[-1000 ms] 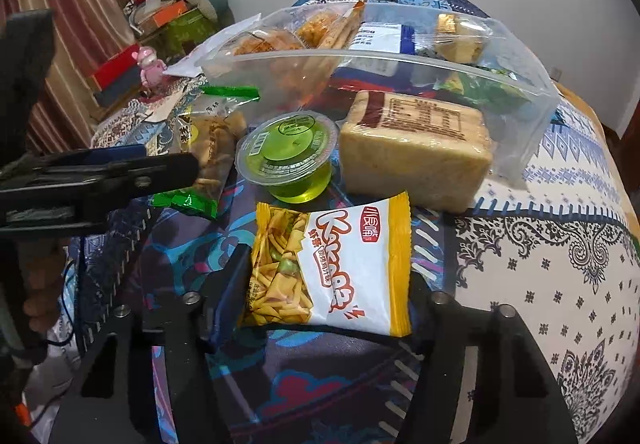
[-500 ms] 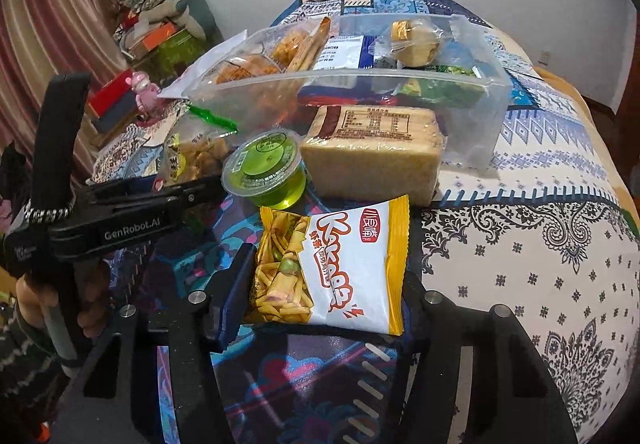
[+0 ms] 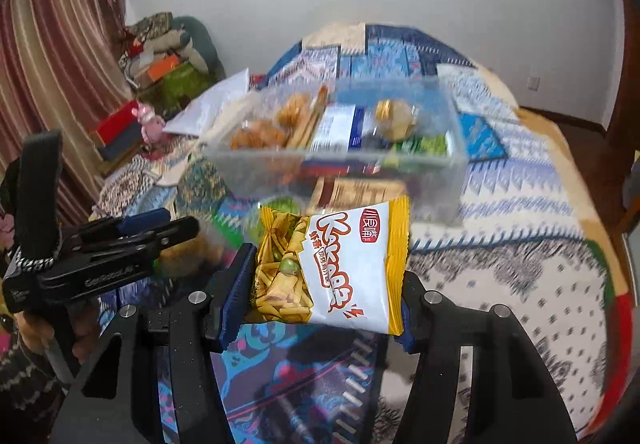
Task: Organize snacks
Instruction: 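Carry both bags over the clear box and open both tools inside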
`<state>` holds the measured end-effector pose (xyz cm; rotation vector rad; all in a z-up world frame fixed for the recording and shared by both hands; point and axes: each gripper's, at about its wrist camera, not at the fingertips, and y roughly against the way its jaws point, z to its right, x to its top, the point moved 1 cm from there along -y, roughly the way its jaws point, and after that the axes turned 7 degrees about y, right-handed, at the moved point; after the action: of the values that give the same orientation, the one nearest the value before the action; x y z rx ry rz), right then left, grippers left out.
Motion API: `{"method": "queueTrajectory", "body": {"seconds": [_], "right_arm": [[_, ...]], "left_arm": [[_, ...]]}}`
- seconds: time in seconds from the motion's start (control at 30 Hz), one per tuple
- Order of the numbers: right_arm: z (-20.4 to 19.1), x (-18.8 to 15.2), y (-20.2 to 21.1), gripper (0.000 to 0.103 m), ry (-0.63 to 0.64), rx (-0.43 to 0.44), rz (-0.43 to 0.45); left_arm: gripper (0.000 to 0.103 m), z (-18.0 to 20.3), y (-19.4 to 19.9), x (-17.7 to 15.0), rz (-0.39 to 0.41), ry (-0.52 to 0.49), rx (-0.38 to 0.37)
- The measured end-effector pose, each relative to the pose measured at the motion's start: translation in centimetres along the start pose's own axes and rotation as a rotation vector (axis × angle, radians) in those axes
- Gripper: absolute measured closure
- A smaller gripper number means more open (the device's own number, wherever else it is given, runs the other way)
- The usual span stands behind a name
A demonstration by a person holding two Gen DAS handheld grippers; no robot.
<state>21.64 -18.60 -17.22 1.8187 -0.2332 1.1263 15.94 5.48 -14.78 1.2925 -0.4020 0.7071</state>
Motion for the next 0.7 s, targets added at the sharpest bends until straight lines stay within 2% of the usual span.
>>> {"method": "queueTrajectory", "body": {"seconds": [0.07,0.17,0.23,0.3,0.33,0.43,0.5,0.7], "right_arm": [[0.2,0.6,0.4,0.048,0.001,-0.006,0.020],[0.6,1.6,0.9,0.048,-0.002,-0.018,0.052],[1.1,1.8,1.3,0.048,-0.014,-0.021,0.066],[1.5,1.9,1.4,0.048,-0.028,-0.020,0.071],[1.7,1.8,1.3,0.048,-0.035,-0.020,0.070],[2.2,1.3,1.1,0.048,-0.057,-0.020,0.058],[2.5,1.0,1.0,0.048,-0.072,-0.014,0.047],[2.4,0.5,0.5,0.048,-0.079,-0.010,0.028]], "left_arm": [[0.087,0.2,0.2,0.7,0.005,0.006,-0.030],[0.087,0.5,0.3,1.4,0.027,-0.019,0.005],[0.074,0.4,0.1,1.3,0.017,-0.031,0.030],[0.036,0.0,-0.2,0.9,0.001,-0.022,0.031],[0.031,-0.3,-0.2,0.6,-0.001,-0.021,0.029],[0.027,-1.1,-0.6,-0.7,-0.027,-0.047,0.057],[0.020,-2.0,-1.0,-1.7,-0.054,-0.042,0.072],[0.020,-4.8,-3.0,-4.7,-0.155,0.048,0.074]]}}
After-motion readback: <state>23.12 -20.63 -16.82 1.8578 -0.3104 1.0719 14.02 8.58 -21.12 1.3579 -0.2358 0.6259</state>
